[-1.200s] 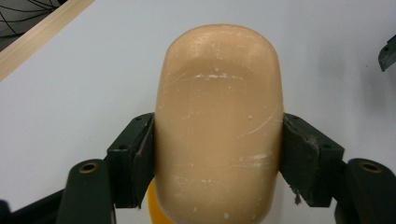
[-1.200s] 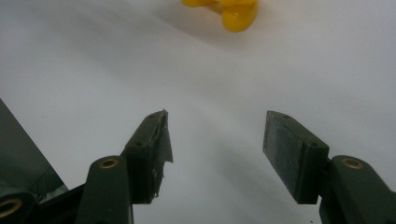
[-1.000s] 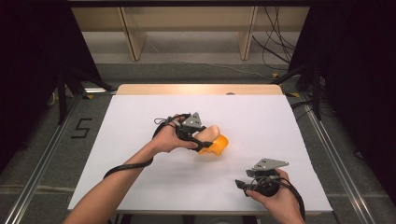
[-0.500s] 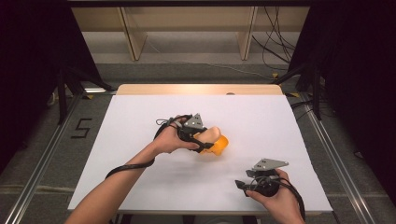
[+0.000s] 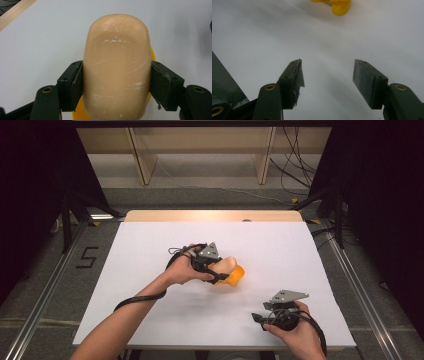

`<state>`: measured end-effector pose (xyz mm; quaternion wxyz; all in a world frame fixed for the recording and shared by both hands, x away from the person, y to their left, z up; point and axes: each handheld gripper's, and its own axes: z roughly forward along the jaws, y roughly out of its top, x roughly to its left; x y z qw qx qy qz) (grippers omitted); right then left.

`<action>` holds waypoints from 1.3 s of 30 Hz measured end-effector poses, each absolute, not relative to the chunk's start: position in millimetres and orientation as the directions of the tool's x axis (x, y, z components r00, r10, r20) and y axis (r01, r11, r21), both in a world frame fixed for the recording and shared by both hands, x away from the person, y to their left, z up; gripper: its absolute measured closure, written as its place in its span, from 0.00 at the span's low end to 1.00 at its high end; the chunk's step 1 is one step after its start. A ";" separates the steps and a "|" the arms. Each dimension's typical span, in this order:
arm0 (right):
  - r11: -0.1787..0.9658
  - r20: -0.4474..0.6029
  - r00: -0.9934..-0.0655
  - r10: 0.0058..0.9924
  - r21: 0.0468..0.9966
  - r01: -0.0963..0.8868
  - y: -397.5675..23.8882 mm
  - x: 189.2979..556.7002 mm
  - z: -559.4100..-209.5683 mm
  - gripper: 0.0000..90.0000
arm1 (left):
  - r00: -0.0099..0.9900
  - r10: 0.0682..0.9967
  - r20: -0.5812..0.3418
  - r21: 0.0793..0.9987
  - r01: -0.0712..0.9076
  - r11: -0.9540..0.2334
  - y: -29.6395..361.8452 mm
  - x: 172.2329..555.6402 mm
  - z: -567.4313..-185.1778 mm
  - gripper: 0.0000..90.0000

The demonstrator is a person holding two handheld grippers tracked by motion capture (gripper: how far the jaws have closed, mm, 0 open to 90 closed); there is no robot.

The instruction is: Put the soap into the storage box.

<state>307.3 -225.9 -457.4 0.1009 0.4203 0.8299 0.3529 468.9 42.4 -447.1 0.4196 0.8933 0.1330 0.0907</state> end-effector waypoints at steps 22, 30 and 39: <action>0.398 0.132 -0.627 0.768 0.669 0.628 -225.5 307.7 -458.2 0.46 | 0.939 0.340 0.045 0.797 0.171 -0.579 50.9 463.3 -431.2 0.39; 0.397 0.134 -0.624 0.770 0.665 0.633 -225.6 307.5 -458.2 0.46 | 0.916 0.399 0.044 0.803 0.205 -0.560 70.8 453.7 -422.9 0.39; 0.409 0.118 -0.632 0.766 0.669 0.621 -226.3 308.1 -459.3 0.46 | 0.877 0.480 0.032 0.792 0.271 -0.547 101.5 440.3 -425.3 0.39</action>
